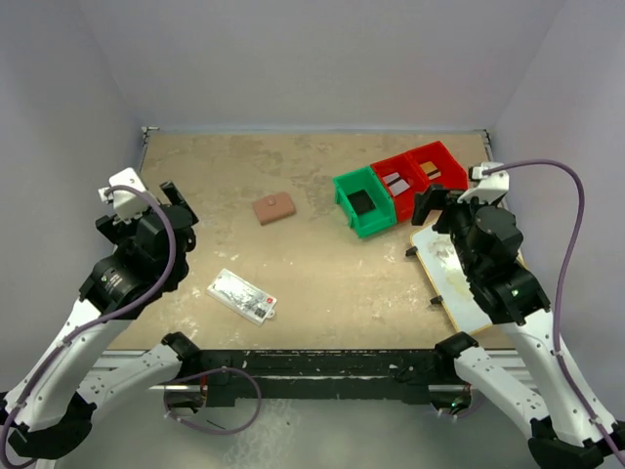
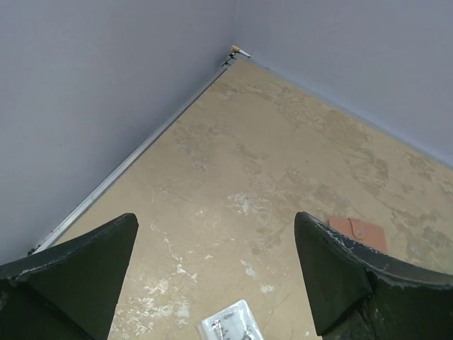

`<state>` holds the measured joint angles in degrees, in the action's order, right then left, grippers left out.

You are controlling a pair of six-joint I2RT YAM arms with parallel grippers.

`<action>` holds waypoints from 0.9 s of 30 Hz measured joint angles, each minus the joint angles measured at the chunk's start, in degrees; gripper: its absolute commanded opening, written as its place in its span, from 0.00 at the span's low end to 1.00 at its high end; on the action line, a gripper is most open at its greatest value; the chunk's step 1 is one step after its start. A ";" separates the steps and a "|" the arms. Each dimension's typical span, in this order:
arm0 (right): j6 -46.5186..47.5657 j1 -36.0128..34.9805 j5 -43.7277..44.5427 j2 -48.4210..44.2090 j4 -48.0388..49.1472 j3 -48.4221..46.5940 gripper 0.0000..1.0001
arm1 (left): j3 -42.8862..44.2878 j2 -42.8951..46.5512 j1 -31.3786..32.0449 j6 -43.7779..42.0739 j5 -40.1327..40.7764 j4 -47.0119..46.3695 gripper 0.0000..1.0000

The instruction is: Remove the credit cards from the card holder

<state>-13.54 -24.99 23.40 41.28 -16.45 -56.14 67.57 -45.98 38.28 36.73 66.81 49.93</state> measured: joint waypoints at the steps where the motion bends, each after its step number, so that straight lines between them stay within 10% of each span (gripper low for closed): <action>1: -0.02 0.85 -1.31 0.35 0.02 0.04 1.00 | 0.00 -0.39 -0.55 -0.07 -0.39 -0.33 0.90; 17: -0.94 4.81 -27.10 19.78 0.66 0.35 1.00 | -6.62 -13.64 -11.69 1.42 -26.45 -12.26 0.92; 27: -7.67 -0.61 -28.15 29.03 -1.25 6.08 1.00 | -9.99 -22.58 -9.18 1.73 -41.97 -18.73 0.92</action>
<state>-21.21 -25.61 -4.75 70.30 -17.69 -50.06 57.58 -68.55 29.10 38.46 24.84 31.20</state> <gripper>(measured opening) 0.997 0.924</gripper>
